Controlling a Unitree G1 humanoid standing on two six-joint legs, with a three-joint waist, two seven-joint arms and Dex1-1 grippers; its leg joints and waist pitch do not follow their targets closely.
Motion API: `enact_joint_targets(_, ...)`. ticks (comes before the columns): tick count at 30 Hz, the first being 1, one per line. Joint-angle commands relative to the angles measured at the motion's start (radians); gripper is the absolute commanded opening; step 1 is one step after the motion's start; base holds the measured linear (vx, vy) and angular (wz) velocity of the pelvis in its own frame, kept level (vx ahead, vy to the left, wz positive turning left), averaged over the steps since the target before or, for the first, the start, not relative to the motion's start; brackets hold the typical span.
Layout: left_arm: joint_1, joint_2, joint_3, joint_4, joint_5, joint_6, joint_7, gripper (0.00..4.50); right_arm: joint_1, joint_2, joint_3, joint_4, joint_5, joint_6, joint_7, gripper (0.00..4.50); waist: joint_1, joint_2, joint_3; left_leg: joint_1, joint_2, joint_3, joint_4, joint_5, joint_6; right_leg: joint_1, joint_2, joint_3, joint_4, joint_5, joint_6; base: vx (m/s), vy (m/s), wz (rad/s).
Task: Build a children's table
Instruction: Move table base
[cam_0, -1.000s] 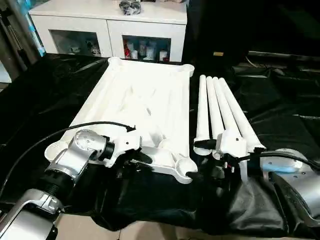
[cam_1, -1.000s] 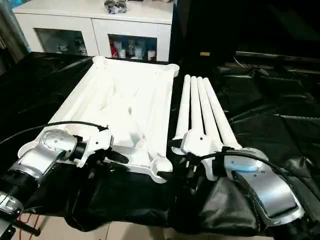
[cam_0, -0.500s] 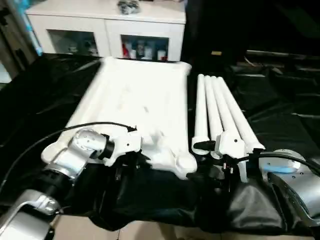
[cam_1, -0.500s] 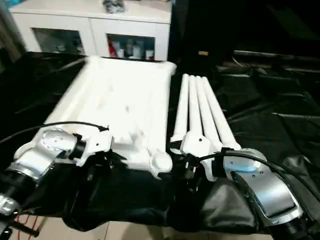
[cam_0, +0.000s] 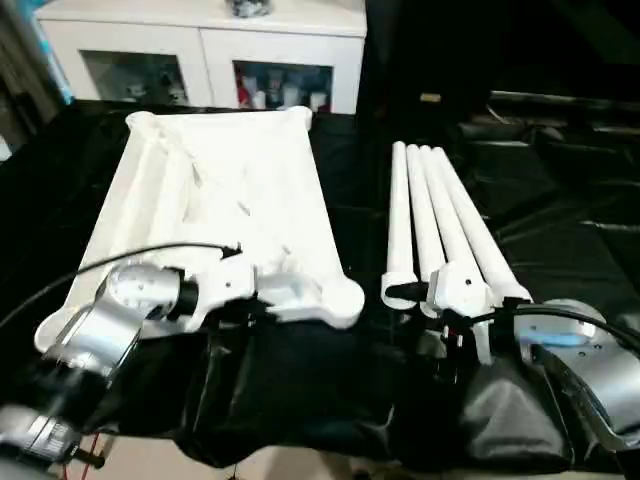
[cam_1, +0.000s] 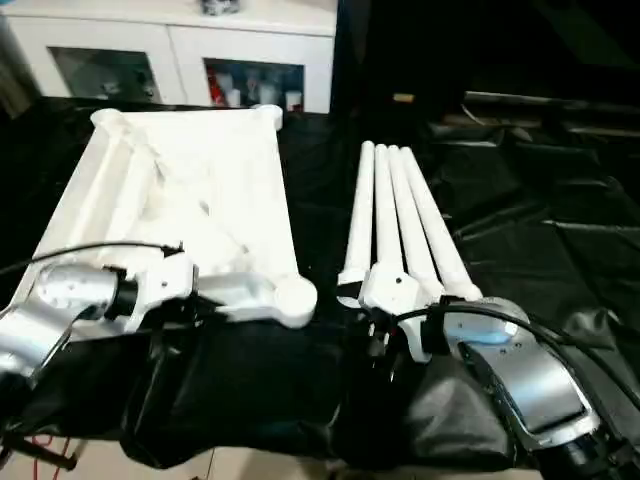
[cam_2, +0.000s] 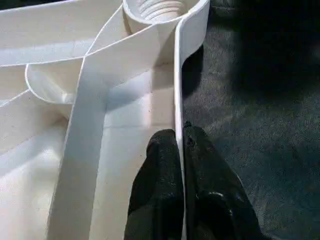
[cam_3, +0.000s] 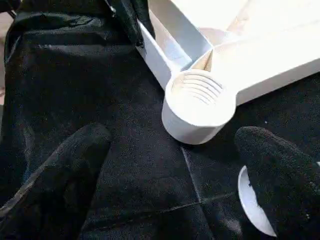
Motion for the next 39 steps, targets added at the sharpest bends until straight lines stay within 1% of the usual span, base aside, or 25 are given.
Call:
enact_joint_targets(1, -0.009, 0.014, 0.050, -0.065, -0.016, 0.019, 0.037, 0.05, -0.003, -0.001, 0.001, 0.007, -0.006, -0.009, -0.001, 4.50, 0.006, 0.003, -0.058, -0.003, 0.063, -0.019, -0.088, -0.063, 0.055, 0.067, -0.080, 0.042, -0.052, -0.107, -0.294, 0.000, 0.000, 0.00)
enact_joint_targets(2, 0.019, 0.015, 0.051, -0.123, -0.017, 0.078, 0.061, 0.05, -0.004, 0.000, 0.001, 0.011, -0.008, -0.013, 0.000, 4.50, 0.004, 0.004, -0.058, -0.003, 0.063, -0.019, -0.088, -0.067, 0.050, 0.067, -0.079, 0.043, -0.051, -0.113, -0.292, 0.000, 0.000, 0.00)
enact_joint_targets(3, 0.025, 0.016, 0.050, -0.134, -0.011, 0.095, 0.070, 0.05, -0.004, 0.001, 0.001, 0.011, -0.009, -0.014, 0.000, 4.50, 0.002, 0.002, -0.058, -0.003, 0.065, -0.020, -0.088, -0.067, 0.049, 0.068, -0.080, 0.043, -0.050, -0.113, -0.292, 0.000, 0.000, 0.00)
enact_joint_targets(4, 0.037, 0.016, 0.045, -0.156, 0.006, 0.115, 0.088, 0.05, -0.004, 0.001, 0.001, 0.014, -0.010, -0.018, -0.001, 4.50, 0.001, 0.002, -0.057, -0.004, 0.063, -0.020, -0.088, -0.064, 0.051, 0.067, -0.079, 0.043, -0.053, -0.122, -0.289, 0.000, 0.000, 0.00)
enact_joint_targets(6, 0.046, 0.014, 0.040, -0.172, 0.018, 0.116, 0.097, 0.05, -0.003, 0.001, 0.001, 0.016, -0.011, -0.021, -0.001, 4.50, 0.001, 0.002, -0.057, -0.003, 0.061, -0.019, -0.087, -0.066, 0.056, 0.066, -0.077, 0.043, -0.056, -0.134, -0.286, 0.000, 0.000, 0.00)
enact_joint_targets(7, 0.061, 0.007, 0.032, -0.217, 0.021, 0.110, 0.101, 0.05, -0.001, 0.000, 0.001, 0.019, -0.012, -0.024, -0.002, 4.50, 0.000, 0.002, -0.058, -0.004, 0.061, -0.019, -0.086, -0.063, 0.057, 0.066, -0.076, 0.043, -0.055, -0.130, -0.284, 0.000, 0.000, 0.00)
enact_joint_targets(8, 0.069, 0.001, 0.019, -0.260, 0.045, 0.086, 0.115, 0.05, 0.001, 0.001, -0.001, 0.020, -0.014, -0.026, -0.004, 4.50, 0.000, 0.001, -0.058, -0.005, 0.063, -0.021, -0.087, -0.060, 0.060, 0.068, -0.077, 0.043, -0.055, -0.124, -0.283, 0.000, 0.000, 0.00)
enact_joint_targets(9, 0.069, 0.001, 0.019, -0.260, 0.045, 0.086, 0.115, 0.05, 0.001, 0.001, -0.001, 0.020, -0.014, -0.026, -0.004, 4.50, 0.001, 0.001, -0.058, -0.003, 0.064, -0.020, -0.087, -0.057, 0.065, 0.066, -0.076, 0.042, -0.055, -0.121, -0.282, 0.000, 0.000, 0.00)
enact_joint_targets(11, 0.055, -0.005, 0.005, -0.291, 0.092, 0.055, 0.151, 0.05, 0.007, 0.003, -0.003, 0.017, -0.014, -0.026, -0.008, 4.50, 0.004, -0.001, -0.058, -0.002, 0.062, -0.018, -0.085, -0.052, 0.071, 0.064, -0.075, 0.043, -0.055, -0.116, -0.281, 0.000, 0.000, 0.00)
enact_joint_targets(14, 0.031, 0.021, -0.017, -0.297, 0.156, 0.031, 0.179, 0.05, 0.012, 0.009, 0.000, 0.012, -0.014, -0.025, -0.013, 4.50, 0.006, -0.001, -0.059, -0.004, 0.061, -0.019, -0.084, -0.045, 0.076, 0.066, -0.074, 0.042, -0.054, -0.111, -0.275, 0.000, 0.000, 0.00)
enact_joint_targets(16, 0.025, 0.032, -0.019, -0.294, 0.172, 0.023, 0.184, 0.05, 0.013, 0.011, 0.003, 0.010, -0.014, -0.024, -0.015, 4.50, 0.007, -0.001, -0.059, -0.004, 0.060, -0.020, -0.085, -0.046, 0.074, 0.066, -0.074, 0.041, -0.054, -0.114, -0.272, 0.000, 0.000, 0.00)
enact_joint_targets(17, 0.020, 0.055, -0.019, -0.292, 0.192, 0.005, 0.183, 0.05, 0.015, 0.016, 0.007, 0.007, -0.015, -0.022, -0.018, 4.50, 0.006, 0.000, -0.060, -0.004, 0.060, -0.020, -0.084, -0.042, 0.072, 0.066, -0.074, 0.041, -0.053, -0.106, -0.273, 0.000, 0.000, 0.00)
enact_joint_targets(22, 0.017, 0.102, -0.009, -0.277, 0.219, -0.011, 0.174, 0.05, 0.011, 0.025, 0.014, 0.008, -0.016, -0.018, -0.025, 4.50, 0.004, 0.004, -0.062, -0.003, 0.059, -0.020, -0.084, -0.031, 0.071, 0.065, -0.073, 0.039, -0.047, -0.067, -0.283, 0.000, 0.000, 0.00)
enact_joint_targets(23, 0.018, 0.110, -0.007, -0.271, 0.222, -0.018, 0.175, 0.05, 0.011, 0.026, 0.015, 0.007, -0.016, -0.017, -0.027, 4.50, 0.006, 0.007, -0.062, -0.002, 0.060, -0.020, -0.084, -0.028, 0.071, 0.065, -0.073, 0.039, -0.046, -0.057, -0.287, 0.000, 0.000, 0.00)
enact_joint_targets(26, 0.023, 0.128, 0.005, -0.251, 0.218, -0.017, 0.177, 0.05, 0.014, 0.029, 0.016, 0.001, -0.016, -0.012, -0.030, 4.50, 0.006, 0.009, -0.063, -0.001, 0.059, -0.020, -0.083, -0.021, 0.071, 0.066, -0.072, 0.038, -0.043, -0.028, -0.295, 0.000, 0.000, 0.00)
enact_joint_targets(28, 0.033, 0.136, 0.016, -0.240, 0.200, -0.008, 0.169, 0.05, 0.014, 0.031, 0.018, -0.002, -0.016, -0.009, -0.031, 4.50, 0.007, 0.010, -0.062, -0.001, 0.058, -0.019, -0.084, -0.029, 0.068, 0.066, -0.073, 0.038, -0.043, -0.031, -0.299, 0.000, 0.000, 0.00)
enact_joint_targets(31, 0.050, 0.090, 0.057, -0.237, 0.119, 0.009, 0.181, 0.05, 0.012, 0.037, 0.020, -0.002, -0.016, -0.007, -0.036, 4.50, 0.008, 0.010, -0.062, 0.000, 0.059, -0.018, -0.084, -0.037, 0.059, 0.065, -0.074, 0.038, -0.043, -0.031, -0.307, 0.000, 0.000, 0.00)
enact_joint_targets(32, 0.056, 0.068, 0.070, -0.231, 0.090, 0.004, 0.190, 0.05, 0.012, 0.038, 0.020, -0.002, -0.017, -0.007, -0.038, 4.50, 0.009, 0.010, -0.062, 0.000, 0.058, -0.018, -0.084, -0.034, 0.059, 0.065, -0.073, 0.038, -0.042, -0.024, -0.312, 0.000, 0.000, 0.00)
enact_joint_targets(33, 0.058, 0.055, 0.076, -0.222, 0.074, -0.012, 0.197, 0.05, 0.011, 0.039, 0.020, -0.001, -0.017, -0.007, -0.039, 4.50, 0.009, 0.006, -0.062, -0.001, 0.058, -0.016, -0.083, -0.034, 0.060, 0.066, -0.073, 0.038, -0.042, -0.022, -0.314, 0.000, 0.000, 0.00)
enact_joint_targets(34, 0.063, 0.034, 0.085, -0.208, 0.040, -0.023, 0.191, 0.05, 0.011, 0.039, 0.020, -0.001, -0.017, -0.007, -0.040, 4.50, 0.013, 0.008, -0.064, 0.001, 0.059, -0.016, -0.082, -0.028, 0.062, 0.065, -0.074, 0.038, -0.041, -0.012, -0.317, 0.000, 0.000, 0.00)
enact_joint_targets(35, 0.063, 0.034, 0.085, -0.208, 0.040, -0.023, 0.191, 0.05, 0.011, 0.039, 0.020, -0.001, -0.017, -0.007, -0.040, 4.50, 0.016, 0.007, -0.063, -0.001, 0.058, -0.016, -0.083, -0.028, 0.064, 0.066, -0.074, 0.038, -0.041, -0.013, -0.318, 0.000, 0.000, 0.00)
enact_joint_targets(36, 0.065, 0.016, 0.082, -0.168, 0.034, -0.092, 0.208, 0.05, 0.009, 0.040, 0.021, 0.001, -0.016, -0.007, -0.042, 4.50, 0.018, 0.006, -0.063, -0.002, 0.057, -0.016, -0.082, -0.027, 0.069, 0.066, -0.073, 0.038, -0.042, -0.017, -0.313, 0.000, 0.000, 0.00)
enact_joint_targets(37, 0.065, 0.014, 0.081, -0.159, 0.034, -0.108, 0.211, 0.05, 0.008, 0.040, 0.021, 0.001, -0.016, -0.007, -0.042, 4.50, 0.018, 0.006, -0.063, -0.002, 0.057, -0.016, -0.082, -0.027, 0.069, 0.066, -0.073, 0.038, -0.042, -0.017, -0.313, 0.000, 0.000, 0.00)
enact_joint_targets(38, 0.064, 0.012, 0.075, -0.135, 0.029, -0.140, 0.202, 0.05, 0.007, 0.042, 0.023, 0.003, -0.017, -0.007, -0.043, 4.50, 0.024, 0.002, -0.063, -0.002, 0.056, -0.016, -0.081, -0.031, 0.074, 0.066, -0.074, 0.039, -0.044, -0.038, -0.299, 0.000, 0.000, 0.00)
enact_joint_targets(39, 0.067, 0.023, 0.064, -0.094, 0.024, -0.202, 0.170, 0.33, 0.004, 0.045, 0.026, 0.004, -0.019, -0.006, -0.045, 4.50, 0.023, 0.002, -0.062, -0.002, 0.058, -0.015, -0.082, -0.037, 0.072, 0.065, -0.073, 0.039, -0.045, -0.050, -0.293, 0.000, 0.000, 0.00)
